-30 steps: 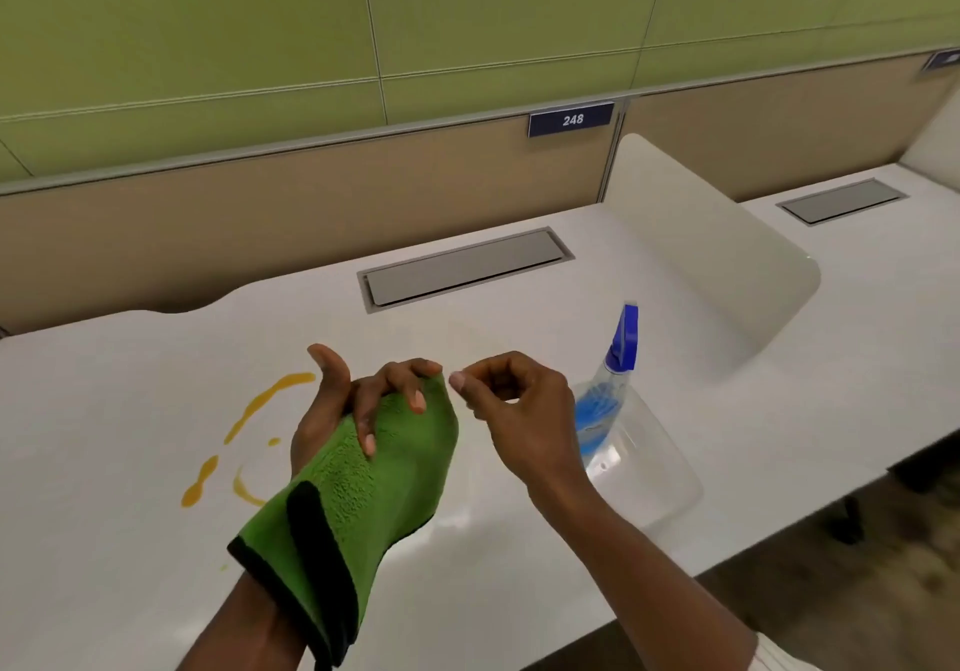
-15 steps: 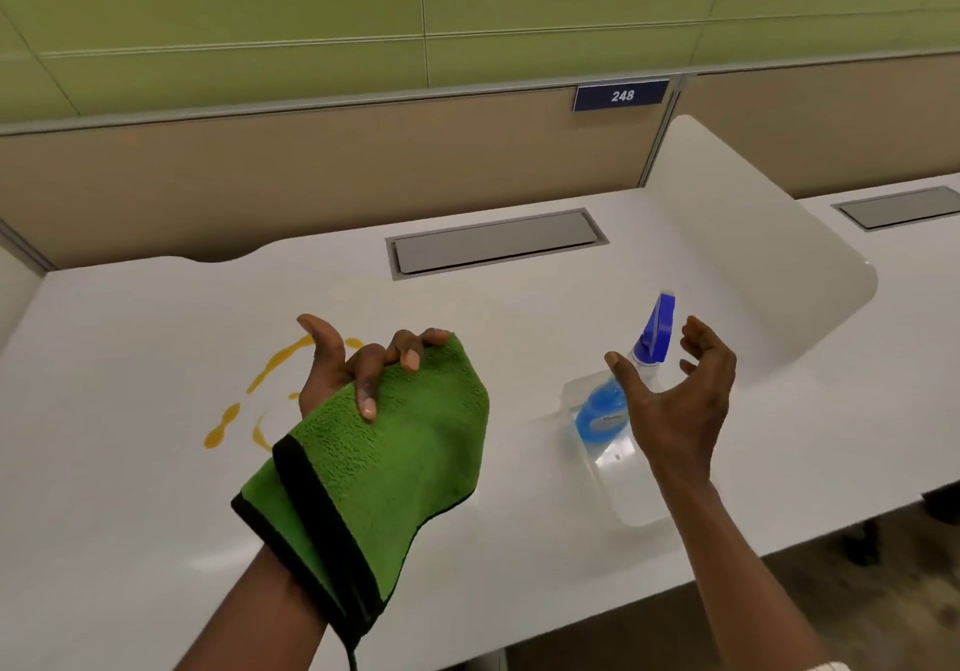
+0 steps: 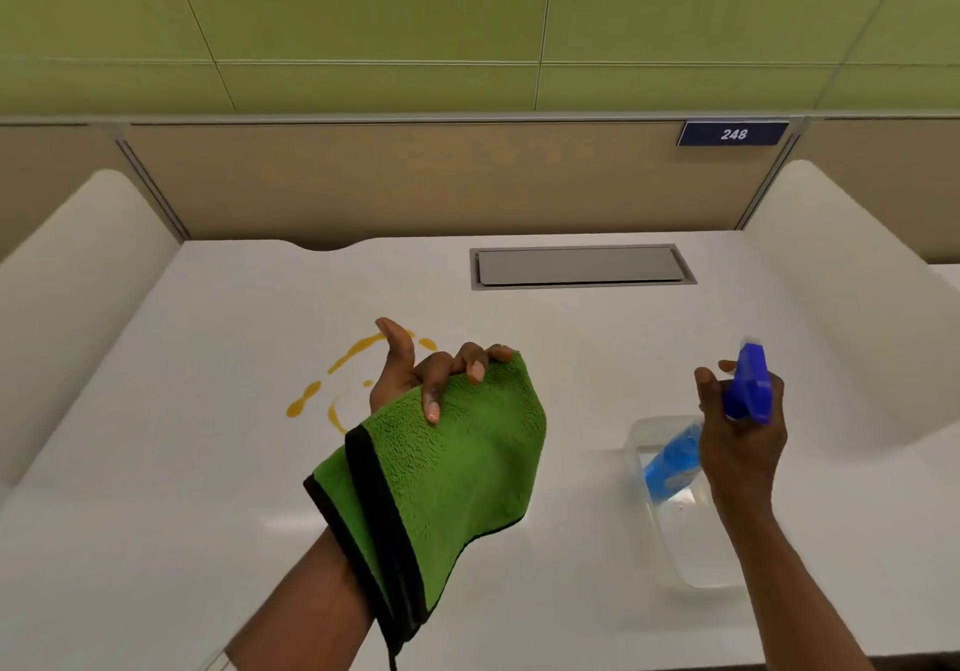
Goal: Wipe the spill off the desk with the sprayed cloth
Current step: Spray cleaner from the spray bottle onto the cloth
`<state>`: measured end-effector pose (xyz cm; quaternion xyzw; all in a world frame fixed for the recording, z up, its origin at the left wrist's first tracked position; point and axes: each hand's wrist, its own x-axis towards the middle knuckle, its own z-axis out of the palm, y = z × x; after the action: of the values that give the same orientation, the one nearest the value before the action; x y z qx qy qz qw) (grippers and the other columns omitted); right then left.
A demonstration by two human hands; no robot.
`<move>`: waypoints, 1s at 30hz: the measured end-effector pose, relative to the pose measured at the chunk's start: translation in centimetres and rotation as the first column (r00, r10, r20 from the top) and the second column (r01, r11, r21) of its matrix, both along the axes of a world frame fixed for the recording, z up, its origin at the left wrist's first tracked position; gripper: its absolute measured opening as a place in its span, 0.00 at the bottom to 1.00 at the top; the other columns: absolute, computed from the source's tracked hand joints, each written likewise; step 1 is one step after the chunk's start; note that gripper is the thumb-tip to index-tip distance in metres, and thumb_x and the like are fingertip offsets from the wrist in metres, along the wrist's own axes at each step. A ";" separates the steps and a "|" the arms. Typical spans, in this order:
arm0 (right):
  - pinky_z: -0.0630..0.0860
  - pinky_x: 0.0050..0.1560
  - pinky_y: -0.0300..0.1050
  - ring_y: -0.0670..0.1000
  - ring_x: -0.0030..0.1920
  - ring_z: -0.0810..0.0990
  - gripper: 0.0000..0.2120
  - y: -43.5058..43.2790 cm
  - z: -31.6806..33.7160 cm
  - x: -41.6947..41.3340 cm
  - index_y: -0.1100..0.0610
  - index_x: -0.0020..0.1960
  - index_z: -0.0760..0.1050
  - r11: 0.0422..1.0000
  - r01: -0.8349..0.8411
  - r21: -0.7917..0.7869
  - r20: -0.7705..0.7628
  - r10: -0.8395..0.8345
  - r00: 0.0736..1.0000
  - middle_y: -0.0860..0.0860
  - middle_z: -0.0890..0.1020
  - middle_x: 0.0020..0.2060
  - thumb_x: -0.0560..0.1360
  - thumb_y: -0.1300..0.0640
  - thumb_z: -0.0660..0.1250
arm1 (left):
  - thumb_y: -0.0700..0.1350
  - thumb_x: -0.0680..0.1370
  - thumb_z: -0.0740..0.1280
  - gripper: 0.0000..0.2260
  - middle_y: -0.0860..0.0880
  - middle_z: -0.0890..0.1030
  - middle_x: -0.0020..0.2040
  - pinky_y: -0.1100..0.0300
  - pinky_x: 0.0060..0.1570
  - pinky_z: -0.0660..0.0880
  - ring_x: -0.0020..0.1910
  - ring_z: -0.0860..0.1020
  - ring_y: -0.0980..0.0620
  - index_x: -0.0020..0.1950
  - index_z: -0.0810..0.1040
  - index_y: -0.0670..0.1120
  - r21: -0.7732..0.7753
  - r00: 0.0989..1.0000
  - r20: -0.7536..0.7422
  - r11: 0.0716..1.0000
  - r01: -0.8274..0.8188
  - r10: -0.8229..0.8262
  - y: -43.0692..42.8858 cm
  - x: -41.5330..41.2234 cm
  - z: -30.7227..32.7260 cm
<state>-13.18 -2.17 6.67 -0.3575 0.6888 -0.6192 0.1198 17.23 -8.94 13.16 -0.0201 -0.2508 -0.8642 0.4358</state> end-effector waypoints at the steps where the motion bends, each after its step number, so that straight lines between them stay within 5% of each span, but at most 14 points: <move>1: 0.83 0.49 0.44 0.58 0.45 0.83 0.14 0.2 0.9 0.4 0.41 0.60 0.73 0.999 -0.019 -0.029 -0.019 0.019 1.000 0.45 0.84 0.48 0.77 0.42 0.71 | 0.68 0.82 0.64 0.37 0.40 0.82 0.41 0.46 0.75 0.58 0.60 0.80 0.38 0.29 0.81 0.38 0.019 0.999 0.037 0.999 -0.031 0.030 -0.1 0.2 0.2; 4: 0.81 0.47 0.30 0.51 0.46 0.84 0.14 1.3 4.8 1.8 0.33 0.58 0.71 0.986 -0.135 -0.100 -0.096 0.125 0.987 0.34 0.82 0.48 0.76 0.44 0.71 | 0.68 0.80 0.67 0.35 0.44 0.79 0.35 0.47 0.72 0.62 0.55 0.78 0.39 0.25 0.79 0.41 0.041 0.992 0.080 0.994 -0.103 0.100 -0.3 0.7 0.8; 14: 0.77 0.41 0.35 0.44 0.35 0.81 0.12 3.4 9.6 10.2 0.48 0.50 0.79 0.719 -0.692 -0.062 -0.033 0.691 0.722 0.45 0.84 0.33 0.67 0.55 0.66 | 0.72 0.81 0.50 0.41 0.48 0.78 0.32 0.50 0.70 0.64 0.51 0.78 0.44 0.22 0.78 0.45 0.057 0.973 0.062 0.973 -0.224 0.221 -1.3 2.1 2.4; 18: 0.76 0.37 0.50 0.53 0.34 0.79 0.11 3.3 8.9 13.3 0.49 0.52 0.79 0.636 -0.771 0.030 0.026 0.771 0.637 0.49 0.85 0.34 0.69 0.53 0.67 | 0.67 0.86 0.47 0.41 0.44 0.84 0.39 0.50 0.72 0.57 0.55 0.81 0.41 0.34 0.87 0.43 -0.068 0.980 -0.089 0.980 -0.185 0.178 -1.6 2.3 3.0; 21: 0.77 0.37 0.60 0.58 0.34 0.79 0.12 3.0 8.8 15.1 0.53 0.53 0.79 0.578 -0.810 0.098 0.022 0.812 0.583 0.49 0.87 0.36 0.71 0.50 0.68 | 0.71 0.82 0.49 0.41 0.48 0.79 0.34 0.51 0.74 0.59 0.53 0.77 0.44 0.24 0.80 0.46 0.034 0.959 0.067 0.960 -0.279 0.276 -2.3 3.2 3.2; 27: 0.77 0.38 0.56 0.53 0.31 0.76 0.07 1.5 10.0 17.4 0.42 0.41 0.81 0.491 -0.841 0.229 -0.020 0.866 0.500 0.51 0.83 0.37 0.71 0.40 0.70 | 0.73 0.80 0.53 0.41 0.47 0.73 0.31 0.51 0.76 0.60 0.48 0.76 0.44 0.18 0.70 0.45 0.214 0.907 0.160 0.883 -0.418 0.390 -3.1 4.6 2.7; 30: 0.79 0.38 0.52 0.48 0.30 0.77 0.17 0.8 10.5 17.5 0.50 0.45 0.80 0.521 -0.821 0.236 -0.021 0.847 0.531 0.51 0.84 0.35 0.71 0.36 0.71 | 0.74 0.81 0.52 0.42 0.47 0.72 0.31 0.51 0.74 0.63 0.48 0.76 0.44 0.18 0.69 0.45 0.242 0.887 0.184 0.855 -0.459 0.423 -2.9 4.9 2.3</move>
<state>4.36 -1.41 17.15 -0.6705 0.4967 -0.3888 0.3905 22.11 -11.87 15.51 0.1534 -0.1511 -0.7671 0.6043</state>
